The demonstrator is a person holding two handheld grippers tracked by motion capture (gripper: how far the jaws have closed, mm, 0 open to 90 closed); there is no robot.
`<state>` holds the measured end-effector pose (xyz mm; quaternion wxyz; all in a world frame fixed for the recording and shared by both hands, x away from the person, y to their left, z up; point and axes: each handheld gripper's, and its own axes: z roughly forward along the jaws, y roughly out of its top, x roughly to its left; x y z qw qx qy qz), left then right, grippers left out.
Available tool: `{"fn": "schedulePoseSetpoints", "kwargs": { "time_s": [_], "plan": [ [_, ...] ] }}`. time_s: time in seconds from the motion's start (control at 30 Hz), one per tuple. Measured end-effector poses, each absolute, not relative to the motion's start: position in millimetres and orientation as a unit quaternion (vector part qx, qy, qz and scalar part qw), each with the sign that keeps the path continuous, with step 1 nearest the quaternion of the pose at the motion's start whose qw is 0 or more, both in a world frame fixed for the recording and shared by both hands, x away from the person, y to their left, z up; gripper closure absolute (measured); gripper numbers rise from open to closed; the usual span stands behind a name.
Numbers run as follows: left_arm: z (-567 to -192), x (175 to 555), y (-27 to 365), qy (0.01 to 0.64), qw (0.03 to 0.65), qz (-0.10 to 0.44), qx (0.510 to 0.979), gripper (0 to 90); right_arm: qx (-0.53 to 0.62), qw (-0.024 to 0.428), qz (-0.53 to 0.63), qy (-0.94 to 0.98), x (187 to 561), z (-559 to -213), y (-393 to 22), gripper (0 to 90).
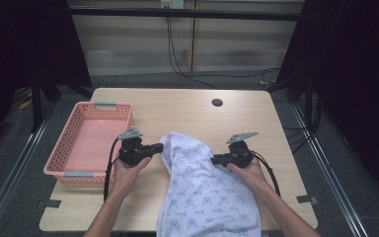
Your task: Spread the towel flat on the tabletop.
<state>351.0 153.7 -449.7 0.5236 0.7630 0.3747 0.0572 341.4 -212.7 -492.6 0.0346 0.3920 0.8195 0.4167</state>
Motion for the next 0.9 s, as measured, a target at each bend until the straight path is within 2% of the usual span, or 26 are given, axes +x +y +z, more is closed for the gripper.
{"fn": "schedulePoseSetpoints", "kwargs": {
  "time_s": [0.27,0.43,0.5,0.67,0.83,0.9],
  "plan": [
    [-407,343,147,0.337,0.556,0.079,0.756,86.9,0.411,0.125,0.452,0.782,340,-436,-259,86.3],
    [-399,321,135,0.291,0.551,0.07,0.779,86.9,0.383,0.144,0.473,0.78,315,-414,-267,86.2],
    [-409,306,133,0.282,0.525,0.059,0.801,86.8,0.359,0.136,0.476,0.791,293,-416,-262,86.0],
    [-440,279,136,0.283,0.474,0.033,0.833,86.8,0.309,0.069,0.451,0.835,239,-449,-239,86.0],
    [-462,260,142,0.292,0.416,0.019,0.861,86.7,0.304,0.023,0.402,0.863,216,-482,-233,84.8],
    [-474,255,144,0.3,0.387,0.022,0.872,86.7,0.306,0.017,0.388,0.869,211,-487,-235,78.9]
  ]
}}
